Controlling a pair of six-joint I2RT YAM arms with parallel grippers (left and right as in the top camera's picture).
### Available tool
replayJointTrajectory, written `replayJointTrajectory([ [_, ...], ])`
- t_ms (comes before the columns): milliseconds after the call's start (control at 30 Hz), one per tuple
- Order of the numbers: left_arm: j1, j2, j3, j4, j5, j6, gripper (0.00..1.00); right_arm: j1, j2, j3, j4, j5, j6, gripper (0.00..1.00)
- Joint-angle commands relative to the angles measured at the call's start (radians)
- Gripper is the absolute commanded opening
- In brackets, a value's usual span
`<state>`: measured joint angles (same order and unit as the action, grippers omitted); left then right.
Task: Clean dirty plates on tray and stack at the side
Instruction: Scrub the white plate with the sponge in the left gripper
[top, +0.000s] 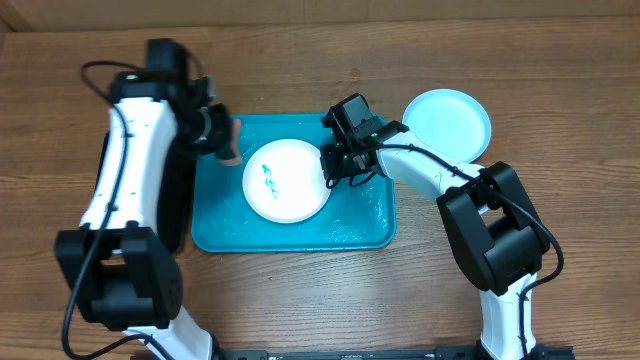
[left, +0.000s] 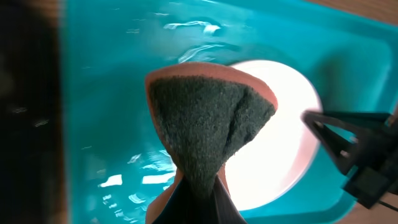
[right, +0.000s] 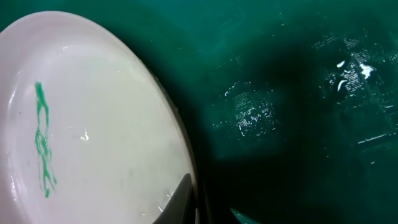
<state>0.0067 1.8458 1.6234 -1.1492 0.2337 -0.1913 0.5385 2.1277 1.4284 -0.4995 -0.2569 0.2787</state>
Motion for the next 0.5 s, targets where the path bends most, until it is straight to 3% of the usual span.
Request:
replayJointTrajectory([
  [0, -0.073, -0.015, -0.05, 0.033, 0.022, -0.053, 0.04, 0.0, 0.033, -0.009, -0.01, 0.059, 0.089, 0.04],
  [133, -0.148, -0.015, -0.149, 0.135, 0.022, -0.125, 0.04, -0.001, 0.033, -0.009, -0.008, 0.063, 0.164, 0.04],
  [467, -0.252, -0.013, -0.417, 0.497, 0.02, -0.244, 0.04, -0.001, 0.033, -0.009, -0.006, 0.085, 0.163, 0.04],
])
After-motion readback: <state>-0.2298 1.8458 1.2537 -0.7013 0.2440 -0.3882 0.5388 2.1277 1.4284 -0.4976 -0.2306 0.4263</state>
